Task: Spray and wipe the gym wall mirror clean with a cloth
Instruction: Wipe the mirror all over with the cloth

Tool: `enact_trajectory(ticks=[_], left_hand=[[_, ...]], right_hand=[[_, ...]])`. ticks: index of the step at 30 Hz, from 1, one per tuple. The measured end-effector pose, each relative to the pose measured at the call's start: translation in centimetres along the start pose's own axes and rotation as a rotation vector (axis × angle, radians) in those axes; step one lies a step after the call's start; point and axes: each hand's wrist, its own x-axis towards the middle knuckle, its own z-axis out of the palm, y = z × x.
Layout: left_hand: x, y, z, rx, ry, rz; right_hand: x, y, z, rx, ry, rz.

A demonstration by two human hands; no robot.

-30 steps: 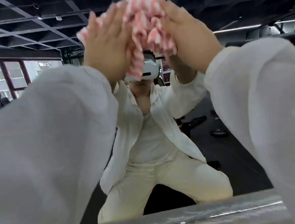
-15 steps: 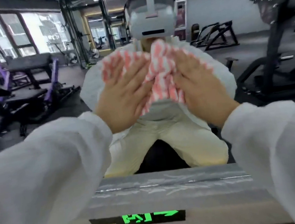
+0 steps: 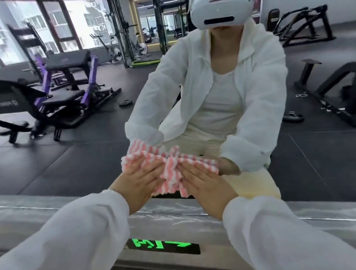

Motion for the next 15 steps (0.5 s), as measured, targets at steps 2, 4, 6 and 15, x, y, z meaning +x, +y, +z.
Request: enact_trajectory(ticks=[2, 4, 6, 15], left_hand=[[-0.2, 0.7, 0.1, -0.067, -0.044, -0.013], [-0.2, 1.4, 0.1, -0.132, -0.102, -0.001], [-0.5, 2.4, 1.0, -0.124, -0.098, 0.009], [-1.8, 5.3, 6.9, -0.177, -0.083, 0.191]], right_hand=[[-0.3, -0.2, 0.0, -0.038, -0.007, -0.032], [-0.5, -0.3, 0.1, -0.077, -0.073, -0.090], [-0.8, -0.7, 0.7, -0.110, -0.130, -0.141], [-4.4, -3.2, 5.2, -0.075, -0.412, -0.195]])
